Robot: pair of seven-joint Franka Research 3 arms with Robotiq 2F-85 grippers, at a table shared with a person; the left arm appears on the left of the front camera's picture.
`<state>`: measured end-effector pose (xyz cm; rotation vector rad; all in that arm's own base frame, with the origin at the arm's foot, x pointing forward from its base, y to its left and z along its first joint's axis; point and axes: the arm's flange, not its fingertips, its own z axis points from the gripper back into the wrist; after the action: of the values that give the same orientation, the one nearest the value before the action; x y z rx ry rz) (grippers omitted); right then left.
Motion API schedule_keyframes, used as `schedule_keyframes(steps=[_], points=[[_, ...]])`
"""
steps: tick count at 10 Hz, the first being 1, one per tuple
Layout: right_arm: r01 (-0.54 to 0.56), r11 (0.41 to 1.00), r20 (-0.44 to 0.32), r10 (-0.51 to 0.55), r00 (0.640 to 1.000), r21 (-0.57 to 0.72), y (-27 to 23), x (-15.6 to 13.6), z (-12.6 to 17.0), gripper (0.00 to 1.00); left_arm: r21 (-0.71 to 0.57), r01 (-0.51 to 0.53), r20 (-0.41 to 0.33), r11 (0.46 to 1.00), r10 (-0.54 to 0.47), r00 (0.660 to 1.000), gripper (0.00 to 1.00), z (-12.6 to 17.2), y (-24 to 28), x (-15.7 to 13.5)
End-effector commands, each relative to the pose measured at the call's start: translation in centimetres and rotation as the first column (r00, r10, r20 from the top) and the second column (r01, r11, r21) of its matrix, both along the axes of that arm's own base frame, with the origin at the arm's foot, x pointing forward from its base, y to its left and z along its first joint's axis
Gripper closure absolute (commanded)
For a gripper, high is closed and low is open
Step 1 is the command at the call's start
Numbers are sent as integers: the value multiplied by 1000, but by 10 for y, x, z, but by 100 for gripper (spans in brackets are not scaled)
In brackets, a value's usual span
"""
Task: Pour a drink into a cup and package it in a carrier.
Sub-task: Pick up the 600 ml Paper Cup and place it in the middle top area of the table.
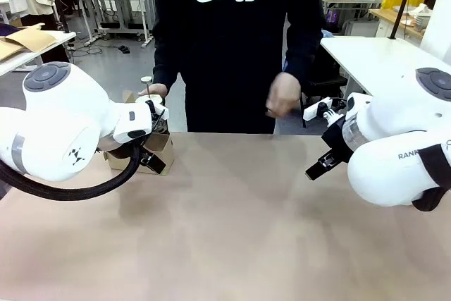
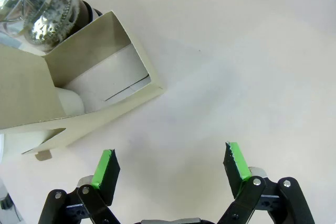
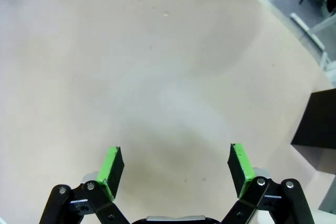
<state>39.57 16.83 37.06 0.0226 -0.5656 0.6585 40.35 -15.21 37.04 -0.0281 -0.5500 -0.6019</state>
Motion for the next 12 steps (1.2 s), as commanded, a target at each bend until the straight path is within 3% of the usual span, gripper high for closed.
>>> schedule_keyframes(steps=[1, 3, 7, 10, 12], points=[[0, 1000, 0, 0, 1000, 1, 0, 0, 0, 0, 0, 0, 0, 1000, 0, 1000, 0, 0, 0, 0], [0, 1000, 0, 0, 1000, 0, 0, 0, 0, 0, 0, 0, 0, 1000, 0, 1000, 0, 0, 0, 0], [-121, 991, 49, 118, 992, 54, -11, 36, 141, 0, 0, 0, 0, 1000, 0, 1000, 0, 0, 0, 0], [-300, 930, 87, 288, 954, 212, -121, 31, 226, 0, 0, 0, 0, 1000, 0, 1000, 0, 0, 0, 0], [-414, 855, 159, 383, 910, 312, -223, 17, 233, 0, 0, 0, 0, 1000, 0, 1000, 0, 0, 0, 0]])
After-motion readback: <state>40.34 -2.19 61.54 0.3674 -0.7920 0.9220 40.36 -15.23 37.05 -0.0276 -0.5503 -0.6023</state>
